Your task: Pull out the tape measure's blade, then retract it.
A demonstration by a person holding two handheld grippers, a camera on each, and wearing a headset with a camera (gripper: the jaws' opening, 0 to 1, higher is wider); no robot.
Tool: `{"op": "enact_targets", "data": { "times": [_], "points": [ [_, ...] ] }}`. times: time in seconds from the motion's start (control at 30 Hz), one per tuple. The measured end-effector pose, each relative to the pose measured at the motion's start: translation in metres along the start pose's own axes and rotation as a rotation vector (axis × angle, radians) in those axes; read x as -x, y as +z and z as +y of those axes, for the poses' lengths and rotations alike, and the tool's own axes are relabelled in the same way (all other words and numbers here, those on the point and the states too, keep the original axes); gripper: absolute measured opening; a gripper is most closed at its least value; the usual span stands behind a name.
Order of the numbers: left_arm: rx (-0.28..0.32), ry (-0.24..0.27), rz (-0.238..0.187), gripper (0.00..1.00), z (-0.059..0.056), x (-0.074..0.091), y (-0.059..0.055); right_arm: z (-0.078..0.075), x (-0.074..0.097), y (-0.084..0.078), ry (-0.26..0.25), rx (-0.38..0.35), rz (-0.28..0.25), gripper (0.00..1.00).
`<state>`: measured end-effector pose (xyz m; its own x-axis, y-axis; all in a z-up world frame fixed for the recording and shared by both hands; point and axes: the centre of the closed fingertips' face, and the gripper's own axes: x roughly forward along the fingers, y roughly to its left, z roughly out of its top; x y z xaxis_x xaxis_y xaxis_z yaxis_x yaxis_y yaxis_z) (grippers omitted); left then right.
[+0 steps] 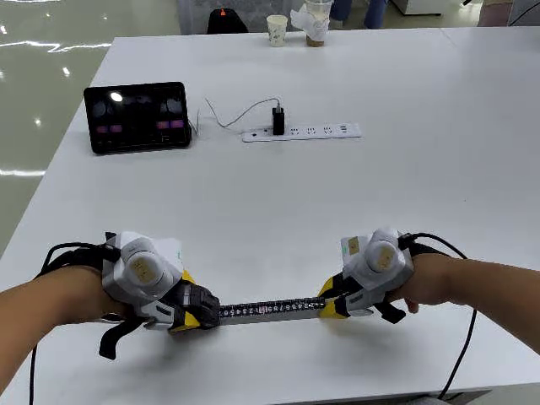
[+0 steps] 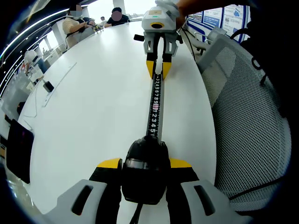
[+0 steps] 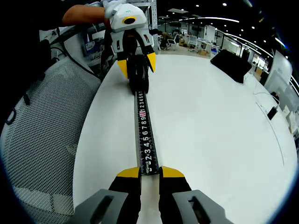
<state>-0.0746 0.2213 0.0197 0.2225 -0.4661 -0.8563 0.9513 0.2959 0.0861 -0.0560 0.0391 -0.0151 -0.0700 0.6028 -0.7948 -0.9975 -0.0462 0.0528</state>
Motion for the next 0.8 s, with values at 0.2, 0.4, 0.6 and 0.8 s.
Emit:
{"op": "enact_targets", "data": {
  "times": [0.2, 0.4, 0.6, 0.8],
  "points": [
    [0.001, 0.000, -0.001, 0.31, 0.001, 0.000, 0.000, -0.001, 0.002, -0.003, -0.002, 0.000, 0.001, 0.10],
    [0.006, 0.001, -0.003, 0.31, 0.001, 0.000, 0.000, -0.002, 0.004, -0.006, -0.005, -0.005, 0.002, 0.10],
    [0.004, -0.007, -0.007, 0.31, 0.001, 0.000, 0.000, -0.003, 0.006, -0.010, -0.010, -0.012, 0.005, 0.10],
    [-0.007, -0.012, -0.010, 0.31, 0.001, 0.000, 0.000, -0.003, 0.010, -0.015, -0.015, -0.021, 0.007, 0.10]
  ]
}}
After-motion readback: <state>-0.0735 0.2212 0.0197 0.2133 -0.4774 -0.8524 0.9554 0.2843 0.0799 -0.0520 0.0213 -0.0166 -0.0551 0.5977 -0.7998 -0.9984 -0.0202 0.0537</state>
